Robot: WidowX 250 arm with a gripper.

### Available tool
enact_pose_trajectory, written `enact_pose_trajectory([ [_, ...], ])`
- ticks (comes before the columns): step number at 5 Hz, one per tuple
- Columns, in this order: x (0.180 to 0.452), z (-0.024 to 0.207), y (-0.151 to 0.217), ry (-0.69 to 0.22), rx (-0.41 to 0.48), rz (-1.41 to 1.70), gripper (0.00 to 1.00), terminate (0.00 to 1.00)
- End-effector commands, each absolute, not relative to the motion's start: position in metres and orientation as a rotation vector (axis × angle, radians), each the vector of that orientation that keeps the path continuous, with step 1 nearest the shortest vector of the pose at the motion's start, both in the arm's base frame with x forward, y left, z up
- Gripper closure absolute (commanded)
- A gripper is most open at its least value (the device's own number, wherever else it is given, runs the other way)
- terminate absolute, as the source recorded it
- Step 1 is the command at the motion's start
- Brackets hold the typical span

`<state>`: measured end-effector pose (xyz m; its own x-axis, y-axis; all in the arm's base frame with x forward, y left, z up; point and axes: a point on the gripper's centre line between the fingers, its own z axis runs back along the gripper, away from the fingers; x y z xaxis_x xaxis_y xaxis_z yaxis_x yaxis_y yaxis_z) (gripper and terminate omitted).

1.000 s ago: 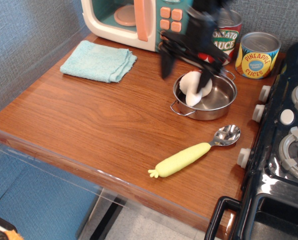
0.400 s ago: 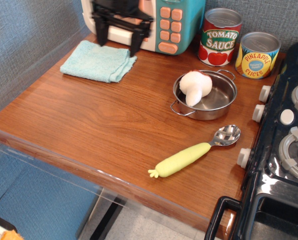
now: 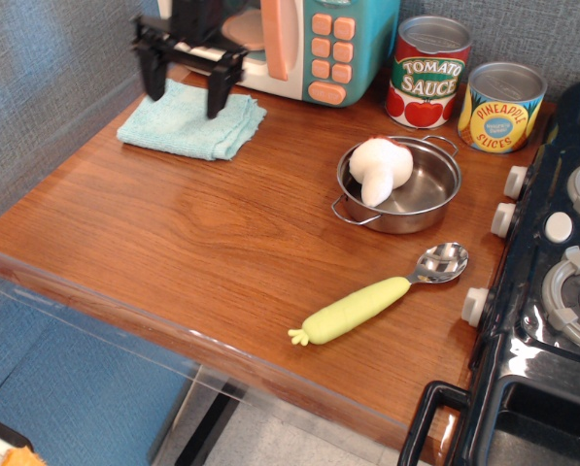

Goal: Move the blue cloth to the front left of the table

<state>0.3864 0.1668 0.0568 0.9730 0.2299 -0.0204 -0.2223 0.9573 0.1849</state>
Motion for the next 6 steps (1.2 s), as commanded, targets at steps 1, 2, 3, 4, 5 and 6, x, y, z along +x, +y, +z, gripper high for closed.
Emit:
enact_pose_trajectory([
  [1, 0.399, 0.048, 0.186, 0.012, 0.16, 0.267, 0.0, 0.0],
  [2, 0.404, 0.038, 0.183, -0.004, 0.141, 0.251, 0.0, 0.0],
  [3, 0.404, 0.033, 0.177, -0.005, 0.127, 0.217, 0.0, 0.0],
  [4, 0.389, 0.029, 0.17, 0.019, 0.111, 0.195, 0.0, 0.0],
  [5, 0.365, 0.032, 0.162, 0.019, 0.08, 0.189, 0.0, 0.0],
  [6, 0.331, 0.036, 0.159, 0.008, 0.065, 0.191, 0.0, 0.0],
])
